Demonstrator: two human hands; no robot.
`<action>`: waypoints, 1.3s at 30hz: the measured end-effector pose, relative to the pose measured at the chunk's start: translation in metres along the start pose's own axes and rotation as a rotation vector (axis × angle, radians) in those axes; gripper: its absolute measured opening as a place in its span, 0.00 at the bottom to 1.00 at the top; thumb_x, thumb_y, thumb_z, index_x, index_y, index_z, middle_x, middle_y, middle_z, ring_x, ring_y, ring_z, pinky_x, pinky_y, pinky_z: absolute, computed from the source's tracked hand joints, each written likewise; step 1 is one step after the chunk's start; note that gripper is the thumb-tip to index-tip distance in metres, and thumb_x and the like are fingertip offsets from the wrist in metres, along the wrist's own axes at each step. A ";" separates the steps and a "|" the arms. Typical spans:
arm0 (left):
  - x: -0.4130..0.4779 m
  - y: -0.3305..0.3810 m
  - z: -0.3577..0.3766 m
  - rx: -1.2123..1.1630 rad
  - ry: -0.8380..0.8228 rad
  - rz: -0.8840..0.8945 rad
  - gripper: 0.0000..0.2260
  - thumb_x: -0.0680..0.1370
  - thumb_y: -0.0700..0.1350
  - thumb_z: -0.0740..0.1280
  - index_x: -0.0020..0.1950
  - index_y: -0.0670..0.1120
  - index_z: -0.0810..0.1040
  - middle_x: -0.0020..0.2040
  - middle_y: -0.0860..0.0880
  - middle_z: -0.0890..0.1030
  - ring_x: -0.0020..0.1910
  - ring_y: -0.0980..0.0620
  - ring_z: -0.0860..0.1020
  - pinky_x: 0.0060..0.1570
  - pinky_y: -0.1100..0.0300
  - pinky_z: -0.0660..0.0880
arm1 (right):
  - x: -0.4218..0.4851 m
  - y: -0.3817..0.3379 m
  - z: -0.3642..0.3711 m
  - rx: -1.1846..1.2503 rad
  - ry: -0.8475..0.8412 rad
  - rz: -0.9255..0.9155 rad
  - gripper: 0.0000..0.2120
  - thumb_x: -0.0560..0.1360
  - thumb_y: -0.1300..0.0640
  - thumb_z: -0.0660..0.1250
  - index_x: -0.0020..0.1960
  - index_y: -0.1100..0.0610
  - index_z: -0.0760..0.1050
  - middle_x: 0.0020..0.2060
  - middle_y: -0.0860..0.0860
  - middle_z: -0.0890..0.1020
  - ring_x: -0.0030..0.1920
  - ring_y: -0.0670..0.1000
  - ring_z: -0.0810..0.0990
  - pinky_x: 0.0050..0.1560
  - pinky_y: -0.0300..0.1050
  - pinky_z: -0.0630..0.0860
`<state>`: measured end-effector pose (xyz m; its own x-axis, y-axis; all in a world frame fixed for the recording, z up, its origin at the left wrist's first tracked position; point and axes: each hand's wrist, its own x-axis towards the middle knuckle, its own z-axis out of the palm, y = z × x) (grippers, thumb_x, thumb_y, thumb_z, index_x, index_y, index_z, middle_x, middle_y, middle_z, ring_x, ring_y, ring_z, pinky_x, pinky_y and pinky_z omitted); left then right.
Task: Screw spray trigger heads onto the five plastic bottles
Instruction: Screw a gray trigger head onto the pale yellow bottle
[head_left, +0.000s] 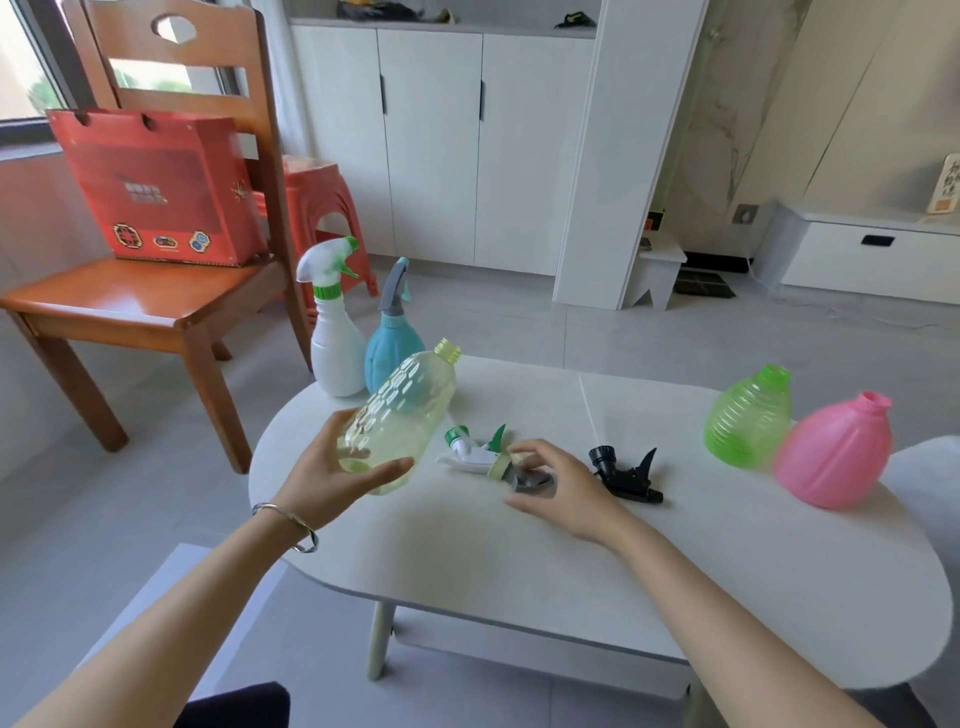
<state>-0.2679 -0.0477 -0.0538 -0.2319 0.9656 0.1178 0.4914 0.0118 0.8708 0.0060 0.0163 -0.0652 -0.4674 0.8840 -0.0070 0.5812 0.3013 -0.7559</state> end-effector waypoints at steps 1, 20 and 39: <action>0.000 0.001 0.000 -0.015 0.006 0.002 0.34 0.60 0.62 0.74 0.62 0.58 0.67 0.55 0.55 0.76 0.50 0.60 0.78 0.36 0.72 0.73 | 0.000 -0.002 -0.005 0.168 0.041 0.036 0.22 0.70 0.54 0.74 0.62 0.50 0.73 0.52 0.50 0.80 0.51 0.42 0.77 0.51 0.27 0.69; 0.005 0.004 0.014 -0.047 0.019 -0.110 0.36 0.57 0.65 0.72 0.59 0.55 0.64 0.54 0.51 0.75 0.47 0.57 0.76 0.36 0.68 0.71 | -0.024 0.030 -0.076 0.636 0.568 0.056 0.04 0.74 0.55 0.69 0.46 0.50 0.82 0.35 0.41 0.82 0.39 0.40 0.79 0.47 0.32 0.74; 0.006 -0.002 0.013 0.055 0.034 -0.120 0.34 0.65 0.56 0.77 0.65 0.49 0.65 0.58 0.49 0.72 0.52 0.48 0.75 0.39 0.64 0.72 | -0.030 0.030 -0.082 0.488 0.526 -0.046 0.06 0.73 0.56 0.69 0.49 0.47 0.81 0.30 0.39 0.74 0.33 0.35 0.71 0.38 0.22 0.67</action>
<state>-0.2593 -0.0389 -0.0606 -0.3194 0.9471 0.0313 0.5032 0.1415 0.8525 0.0922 0.0277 -0.0342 -0.0295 0.9664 0.2554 0.1476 0.2569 -0.9551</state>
